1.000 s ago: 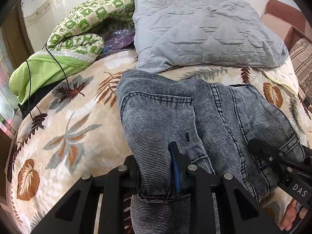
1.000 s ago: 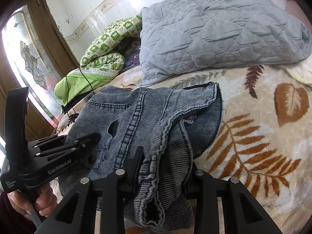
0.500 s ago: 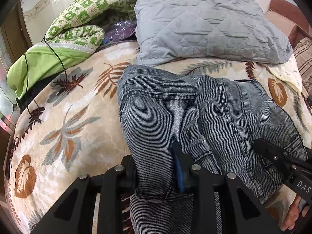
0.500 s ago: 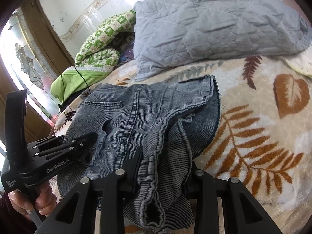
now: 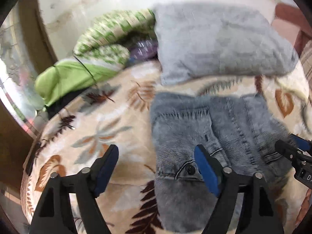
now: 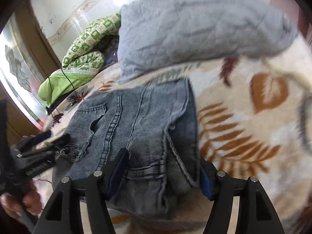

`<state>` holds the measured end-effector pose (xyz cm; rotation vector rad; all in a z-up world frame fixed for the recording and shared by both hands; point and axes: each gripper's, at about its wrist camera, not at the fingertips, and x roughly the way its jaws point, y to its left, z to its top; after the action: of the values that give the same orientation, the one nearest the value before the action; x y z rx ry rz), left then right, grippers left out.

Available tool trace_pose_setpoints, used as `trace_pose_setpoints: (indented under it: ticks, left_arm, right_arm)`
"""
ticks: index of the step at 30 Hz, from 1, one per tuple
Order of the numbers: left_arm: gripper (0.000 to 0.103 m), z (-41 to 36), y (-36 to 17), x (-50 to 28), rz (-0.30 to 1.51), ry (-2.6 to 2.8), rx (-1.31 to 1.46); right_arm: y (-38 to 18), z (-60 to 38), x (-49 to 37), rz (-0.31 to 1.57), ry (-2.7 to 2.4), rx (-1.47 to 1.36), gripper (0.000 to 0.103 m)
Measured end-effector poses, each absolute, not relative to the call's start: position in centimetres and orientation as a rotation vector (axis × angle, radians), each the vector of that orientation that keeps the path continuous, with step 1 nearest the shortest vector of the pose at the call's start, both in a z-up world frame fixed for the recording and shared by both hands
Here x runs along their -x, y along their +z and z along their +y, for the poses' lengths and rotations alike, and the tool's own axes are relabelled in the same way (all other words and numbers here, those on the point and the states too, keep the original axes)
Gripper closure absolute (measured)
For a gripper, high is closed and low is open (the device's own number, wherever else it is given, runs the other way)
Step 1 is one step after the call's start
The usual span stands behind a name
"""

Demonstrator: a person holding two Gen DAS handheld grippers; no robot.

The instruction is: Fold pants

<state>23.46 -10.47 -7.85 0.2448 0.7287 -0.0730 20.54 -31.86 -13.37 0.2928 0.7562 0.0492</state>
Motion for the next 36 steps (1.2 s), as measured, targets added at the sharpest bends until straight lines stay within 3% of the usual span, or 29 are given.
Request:
trace_pose_setpoints:
  ticks: [12, 17, 22, 36]
  left_arm:
    - [0.018, -7.8, 0.2, -13.0, 0.576, -0.111, -0.179]
    - [0.016, -6.9, 2.5, -9.3, 0.538, -0.118, -0.164]
    - [0.004, -6.3, 4.1, -6.4, 0.492, -0.122, -0.150]
    - [0.002, -5.8, 6.2, -3.1, 0.436, -0.137, -0.148]
  right_arm:
    - [-3.3, -25.7, -8.5, 0.399, -0.050, -0.037, 0.023]
    - [-2.6, -24.7, -4.5, 0.374, -0.069, -0.067, 0.023]
    - [-1.9, -24.1, -1.4, 0.354, -0.085, -0.073, 0.023]
    - [-0.2, -22.4, 0.9, 0.324, -0.062, -0.057, 0.023]
